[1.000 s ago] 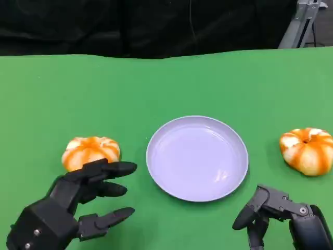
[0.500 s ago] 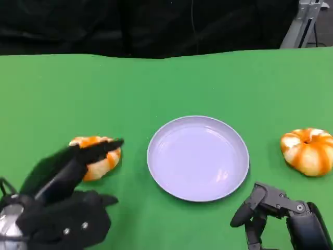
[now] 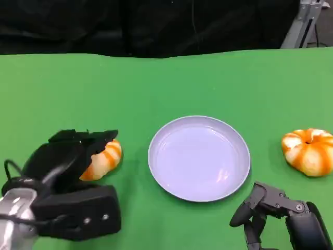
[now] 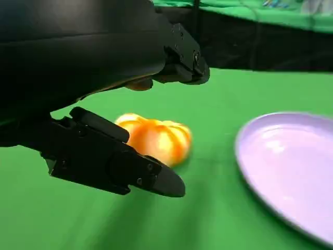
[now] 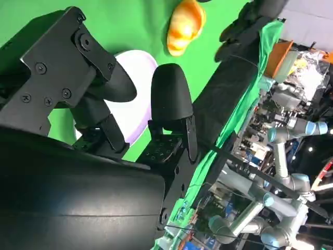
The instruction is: Grasp the bread from the table and place it into the plate.
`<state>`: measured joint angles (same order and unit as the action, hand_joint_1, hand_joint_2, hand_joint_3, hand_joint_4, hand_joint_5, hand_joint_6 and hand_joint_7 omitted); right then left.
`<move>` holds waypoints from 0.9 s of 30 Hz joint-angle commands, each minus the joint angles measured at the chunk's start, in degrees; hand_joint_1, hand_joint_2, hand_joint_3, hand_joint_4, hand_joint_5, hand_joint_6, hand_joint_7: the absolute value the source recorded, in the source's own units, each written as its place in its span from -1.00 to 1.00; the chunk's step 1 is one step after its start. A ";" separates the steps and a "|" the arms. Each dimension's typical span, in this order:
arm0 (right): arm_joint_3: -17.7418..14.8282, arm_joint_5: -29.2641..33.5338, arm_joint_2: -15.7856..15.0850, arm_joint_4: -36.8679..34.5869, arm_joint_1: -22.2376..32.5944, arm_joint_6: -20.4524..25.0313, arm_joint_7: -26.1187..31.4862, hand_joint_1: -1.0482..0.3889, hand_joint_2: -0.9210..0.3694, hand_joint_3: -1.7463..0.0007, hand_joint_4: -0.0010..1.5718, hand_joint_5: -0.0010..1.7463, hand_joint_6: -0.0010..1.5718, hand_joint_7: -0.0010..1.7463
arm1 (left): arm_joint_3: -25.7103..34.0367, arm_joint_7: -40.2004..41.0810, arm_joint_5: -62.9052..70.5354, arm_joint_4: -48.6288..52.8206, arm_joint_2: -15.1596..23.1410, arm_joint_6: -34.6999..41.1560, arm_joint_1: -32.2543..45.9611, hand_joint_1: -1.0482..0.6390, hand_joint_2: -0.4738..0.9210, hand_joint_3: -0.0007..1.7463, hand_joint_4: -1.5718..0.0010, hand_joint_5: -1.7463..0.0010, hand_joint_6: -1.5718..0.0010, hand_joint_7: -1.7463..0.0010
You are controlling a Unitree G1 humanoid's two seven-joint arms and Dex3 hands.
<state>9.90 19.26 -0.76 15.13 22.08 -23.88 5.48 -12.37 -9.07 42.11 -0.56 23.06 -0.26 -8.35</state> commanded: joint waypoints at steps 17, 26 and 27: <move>0.18 -0.10 -0.04 0.57 0.87 -0.37 0.78 0.52 0.03 -0.74 0.17 1.00 0.06 0.59 | -10.35 8.92 9.72 24.90 -2.03 6.04 -14.76 -0.39 0.99 -1.00 1.00 0.53 0.73 0.99; 0.34 -0.59 -0.05 0.88 1.20 -0.35 0.48 0.54 0.05 -0.76 0.17 1.00 0.07 0.59 | -13.73 13.29 10.35 35.96 -5.08 8.52 -18.52 -0.40 0.98 -1.00 0.98 0.54 0.69 0.98; 0.36 -0.60 -0.05 0.92 1.22 -0.34 0.48 0.54 0.05 -0.76 0.17 1.00 0.07 0.59 | -14.01 13.65 10.09 36.78 -5.23 8.61 -18.95 -0.40 0.98 -1.00 0.98 0.53 0.69 0.98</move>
<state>10.24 19.23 -0.54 15.27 22.88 -24.02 5.73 -25.46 2.82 51.84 32.84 18.27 7.61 -25.53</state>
